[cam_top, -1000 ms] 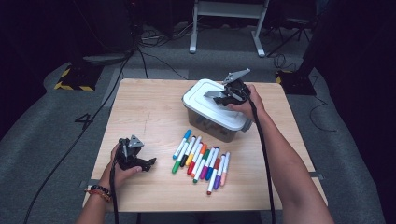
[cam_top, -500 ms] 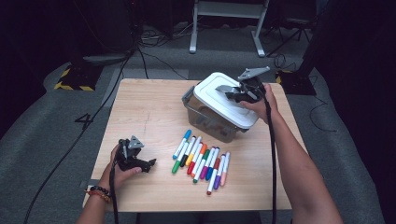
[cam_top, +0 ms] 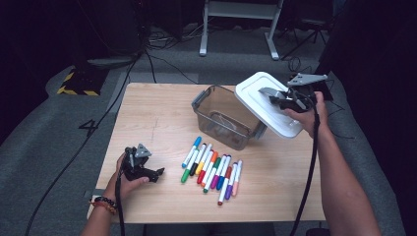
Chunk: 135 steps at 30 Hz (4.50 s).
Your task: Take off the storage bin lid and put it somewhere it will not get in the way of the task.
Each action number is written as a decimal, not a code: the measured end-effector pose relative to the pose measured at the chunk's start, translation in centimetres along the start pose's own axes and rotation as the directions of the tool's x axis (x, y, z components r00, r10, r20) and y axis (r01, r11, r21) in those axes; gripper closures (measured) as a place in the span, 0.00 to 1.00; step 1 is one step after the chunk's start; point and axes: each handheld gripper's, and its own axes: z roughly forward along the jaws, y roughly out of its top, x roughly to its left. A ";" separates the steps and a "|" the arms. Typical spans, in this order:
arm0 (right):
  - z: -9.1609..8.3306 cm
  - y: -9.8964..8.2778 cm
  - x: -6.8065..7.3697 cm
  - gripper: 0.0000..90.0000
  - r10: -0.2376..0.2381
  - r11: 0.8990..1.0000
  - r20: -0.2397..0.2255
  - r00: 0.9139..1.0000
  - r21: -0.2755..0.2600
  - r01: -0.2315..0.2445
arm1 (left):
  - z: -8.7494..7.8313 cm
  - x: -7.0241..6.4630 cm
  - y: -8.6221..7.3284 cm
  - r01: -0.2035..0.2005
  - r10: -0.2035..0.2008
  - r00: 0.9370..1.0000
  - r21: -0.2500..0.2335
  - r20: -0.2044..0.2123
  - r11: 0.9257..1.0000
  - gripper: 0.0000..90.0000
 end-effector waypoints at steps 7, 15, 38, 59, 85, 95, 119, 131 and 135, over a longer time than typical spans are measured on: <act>-1.5 -2.6 -1.9 0.74 0.038 0.999 0.076 0.996 0.019 -0.039 | 0.0 0.0 0.0 0.001 -0.001 1.000 0.003 0.005 1.000 0.02; -1.6 -5.5 -3.1 0.74 0.088 0.994 0.127 0.988 0.049 -0.094 | 0.0 0.0 0.0 0.000 0.000 1.000 0.003 0.009 1.000 0.02; 1.6 -9.9 -5.0 0.74 0.214 0.965 0.234 0.948 0.100 -0.243 | 0.0 0.0 0.0 -0.006 0.005 1.000 0.005 0.012 1.000 0.02; 7.3 -15.7 -3.5 0.74 0.271 0.929 0.211 0.939 0.198 -0.312 | 0.0 0.0 0.0 -0.007 0.007 1.000 0.005 0.012 1.000 0.02; 2.1 -15.0 -1.5 0.43 0.280 0.955 0.092 0.956 0.076 -0.287 | -0.1 0.0 0.0 -0.007 0.007 1.000 0.004 0.011 1.000 0.02; 0.6 -14.5 2.8 0.36 0.173 0.982 -0.038 0.984 0.089 -0.169 | -0.1 0.0 0.0 -0.013 0.013 1.000 0.002 0.007 1.000 0.02; 2.6 -15.4 18.2 0.26 -0.012 0.994 -0.314 0.949 0.101 0.046 | -0.1 0.0 0.0 -0.012 0.012 1.000 0.005 0.015 1.000 0.02; 3.6 -15.5 19.0 0.30 -0.014 0.990 -0.310 0.951 0.128 0.056 | -0.1 0.0 0.0 -0.015 0.015 1.000 0.004 0.012 1.000 0.02; 3.7 -15.7 18.7 0.31 0.004 0.989 -0.306 0.952 0.142 0.041 | -0.1 0.0 0.0 -0.013 0.013 1.000 0.005 0.015 1.000 0.02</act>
